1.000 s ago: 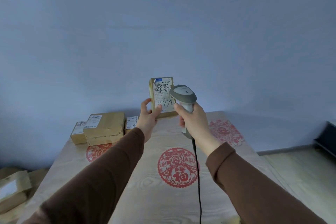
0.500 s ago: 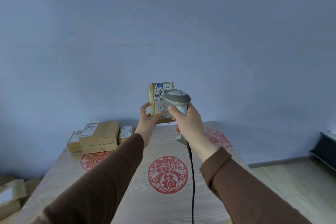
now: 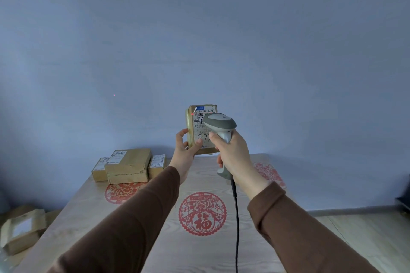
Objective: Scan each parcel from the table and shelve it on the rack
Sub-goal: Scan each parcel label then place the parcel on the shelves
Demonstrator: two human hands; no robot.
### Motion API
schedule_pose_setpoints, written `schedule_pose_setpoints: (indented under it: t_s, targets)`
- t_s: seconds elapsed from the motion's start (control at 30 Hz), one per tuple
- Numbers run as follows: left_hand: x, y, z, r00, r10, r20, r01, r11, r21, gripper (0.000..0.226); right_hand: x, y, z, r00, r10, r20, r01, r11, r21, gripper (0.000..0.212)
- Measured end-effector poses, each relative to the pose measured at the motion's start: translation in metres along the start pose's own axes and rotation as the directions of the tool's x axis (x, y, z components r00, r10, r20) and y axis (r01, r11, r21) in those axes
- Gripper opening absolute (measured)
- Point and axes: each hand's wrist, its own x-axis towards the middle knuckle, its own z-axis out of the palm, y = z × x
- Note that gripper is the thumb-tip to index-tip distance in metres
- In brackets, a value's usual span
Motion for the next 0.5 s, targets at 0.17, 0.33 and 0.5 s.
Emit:
schedule_pose_setpoints:
  t_s: [0.17, 0.33, 0.5]
  targets:
    - [-0.014, 0.007, -0.007, 0.999, -0.003, -0.032, 0.003, 1.0, 0.012, 0.058, -0.002, 0.002, 0.003, 1.0, -0.017, 0.023, 0.017, 1.0, 0.014, 0.017]
    - [-0.038, 0.021, -0.037, 0.99, -0.001, -0.14, 0.004, 1.0, 0.021, 0.053, -0.006, 0.001, 0.024, 0.998, -0.022, 0.051, 0.016, 0.994, 0.105, 0.021]
    - [-0.076, 0.044, -0.092, 0.959, 0.001, -0.283, 0.012, 0.999, 0.045, 0.045, -0.013, -0.003, 0.078, 0.993, -0.012, 0.117, -0.018, 0.966, 0.257, 0.022]
